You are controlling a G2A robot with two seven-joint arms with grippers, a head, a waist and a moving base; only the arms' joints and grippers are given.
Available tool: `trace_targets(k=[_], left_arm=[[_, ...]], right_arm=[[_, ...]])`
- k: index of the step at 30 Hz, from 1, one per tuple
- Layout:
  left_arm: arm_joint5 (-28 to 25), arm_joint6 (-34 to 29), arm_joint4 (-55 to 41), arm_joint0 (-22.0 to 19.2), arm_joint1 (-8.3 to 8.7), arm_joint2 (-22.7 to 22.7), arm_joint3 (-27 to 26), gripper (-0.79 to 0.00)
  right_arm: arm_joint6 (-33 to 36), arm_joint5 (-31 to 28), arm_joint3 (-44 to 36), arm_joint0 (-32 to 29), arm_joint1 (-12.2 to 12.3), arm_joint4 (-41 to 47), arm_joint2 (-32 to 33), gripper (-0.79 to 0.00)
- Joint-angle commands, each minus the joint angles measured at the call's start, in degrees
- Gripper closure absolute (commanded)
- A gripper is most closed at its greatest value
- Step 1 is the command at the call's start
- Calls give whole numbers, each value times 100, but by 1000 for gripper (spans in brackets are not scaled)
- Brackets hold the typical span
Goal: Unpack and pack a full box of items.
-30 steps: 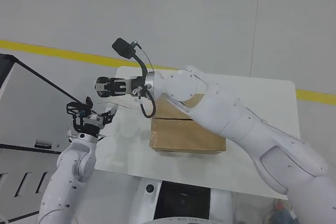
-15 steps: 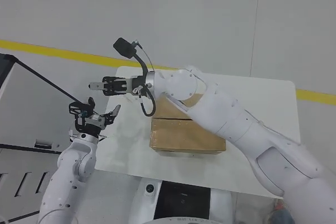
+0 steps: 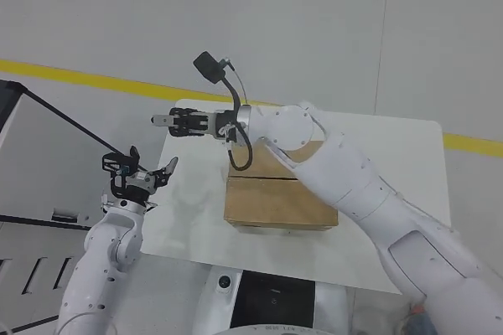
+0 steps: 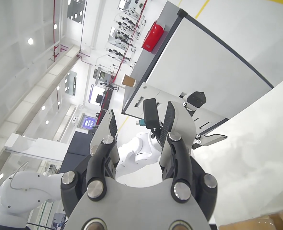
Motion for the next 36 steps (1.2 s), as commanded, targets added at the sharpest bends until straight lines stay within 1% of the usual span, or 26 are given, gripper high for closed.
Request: trace_targets(k=[1,4,6,8,9,10,11,15,17,19,21,22,23,34,35,36], left_arm=[[-2,-31,-18,-8,0,-21,-8,-785],[22,-75,-36,-33,1,-82,-16,-785],[57,-169,-105,-69,-1,-119,-54,-785],[2,-444,-337,-135,-1,-171,-238,-785],[-6,-518,-428,-147,-3,-190,-288,-785],[-9,-677,-622,-176,-8,-193,-367,-785],[31,-972,-931,-209,-17,-211,-474,-785],[95,-1922,-1601,-355,-16,-271,-833,-785],[154,-2209,-1733,-406,-14,-269,-959,-785],[210,-2253,-1538,-431,-6,-274,-999,-785],[226,-2231,-1440,-440,-4,-265,-1010,-785],[226,-2231,-1440,-440,-4,-265,-1010,-785],[226,-2231,-1440,-440,-4,-265,-1010,-785],[226,-2231,-1440,-440,-4,-265,-1010,-785],[226,-2231,-1440,-440,-4,-265,-1010,-785],[204,-2346,-1283,-424,1,-201,-993,-785]], right_arm=[[6,79,-196,-154,77,-137,177,-360],[-69,132,-657,-605,240,-314,575,-357],[-190,-54,-1032,-1076,358,-254,937,-363],[-298,-301,-1430,-1689,519,-311,1452,-360],[-290,-387,-1544,-1875,569,-309,1627,-360],[-296,-499,-1712,-2166,642,-307,1900,-357],[-290,-642,-1946,-2563,735,-298,2268,-354],[-271,-919,-2560,-3638,932,-133,3181,-345],[-252,-919,-2945,-4181,1022,-211,3601,-339],[-244,-824,-3222,-4523,1078,-334,3850,-342],[-214,-723,-3418,-4719,1110,-423,3965,-369],[-183,-652,-3449,-4770,1123,-493,3999,-465],[-183,-652,-3449,-4770,1123,-493,3999,-582],[-183,-652,-3449,-4770,1123,-493,3999,-582],[-183,-652,-3449,-4770,1123,-493,3999,-785],[-245,-628,-3457,-4799,1121,-396,3999,-785]])
